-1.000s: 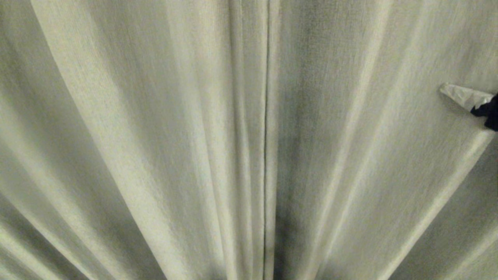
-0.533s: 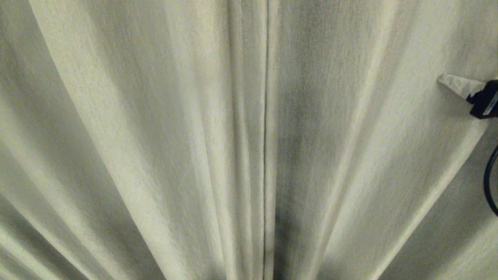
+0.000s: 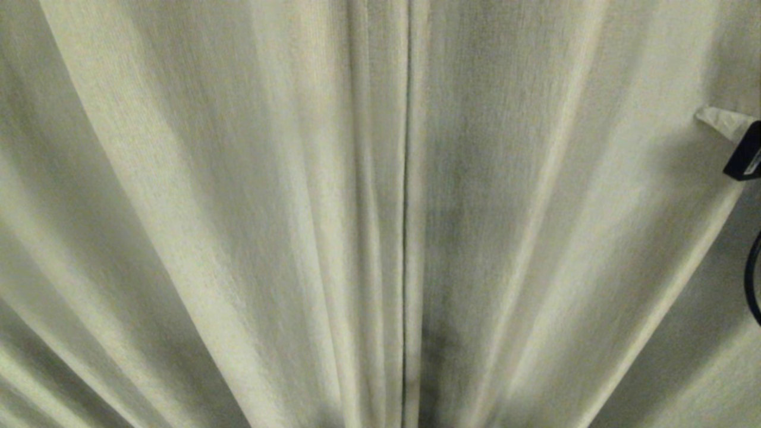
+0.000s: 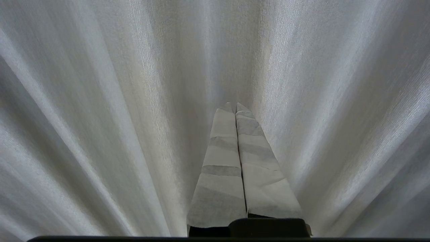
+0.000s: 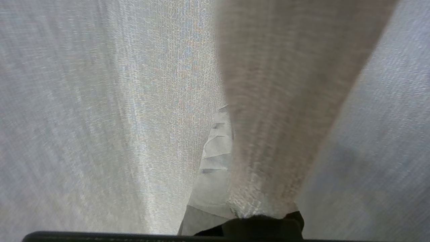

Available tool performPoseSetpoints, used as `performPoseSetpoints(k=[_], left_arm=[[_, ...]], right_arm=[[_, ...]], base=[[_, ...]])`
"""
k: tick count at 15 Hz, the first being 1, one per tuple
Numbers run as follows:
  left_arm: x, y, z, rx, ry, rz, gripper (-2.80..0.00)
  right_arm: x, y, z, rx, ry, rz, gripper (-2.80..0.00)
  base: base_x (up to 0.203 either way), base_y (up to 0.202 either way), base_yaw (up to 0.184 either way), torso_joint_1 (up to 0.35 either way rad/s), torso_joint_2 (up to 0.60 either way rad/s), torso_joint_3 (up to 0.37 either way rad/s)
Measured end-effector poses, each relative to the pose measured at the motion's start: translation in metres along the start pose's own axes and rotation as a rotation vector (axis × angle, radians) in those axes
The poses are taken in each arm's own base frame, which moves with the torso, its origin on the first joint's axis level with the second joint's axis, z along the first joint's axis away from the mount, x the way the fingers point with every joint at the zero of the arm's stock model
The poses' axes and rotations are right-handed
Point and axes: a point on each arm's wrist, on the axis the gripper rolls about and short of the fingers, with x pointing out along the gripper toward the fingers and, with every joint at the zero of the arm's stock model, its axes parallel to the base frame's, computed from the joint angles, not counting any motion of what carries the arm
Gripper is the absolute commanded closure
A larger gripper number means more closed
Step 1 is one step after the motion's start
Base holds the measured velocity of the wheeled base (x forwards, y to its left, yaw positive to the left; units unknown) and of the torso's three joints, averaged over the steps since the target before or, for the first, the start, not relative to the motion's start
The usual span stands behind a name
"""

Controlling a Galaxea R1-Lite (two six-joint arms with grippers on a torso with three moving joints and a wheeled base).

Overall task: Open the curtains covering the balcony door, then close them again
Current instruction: Pull the outer curtains open on both sides

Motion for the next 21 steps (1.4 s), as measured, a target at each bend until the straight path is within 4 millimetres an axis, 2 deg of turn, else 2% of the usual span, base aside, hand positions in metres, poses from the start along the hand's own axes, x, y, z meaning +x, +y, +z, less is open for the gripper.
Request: performPoseSetpoints(k=[7, 21], left_arm=[[0.0, 0.0, 0.0, 0.0, 0.0, 0.0, 0.0], [0.0, 0.0, 0.0, 0.0, 0.0, 0.0, 0.0]], right_arm=[[-0.009, -0.002, 0.007, -0.006, -0.027, -0.02, 0.0], [-0.033, -0.05, 0.015, -0.063, -0.036, -0.289, 0.0]], base=[[0.0, 0.0, 0.0, 0.0, 0.0, 0.0], [0.0, 0.0, 0.0, 0.0, 0.0, 0.0]])
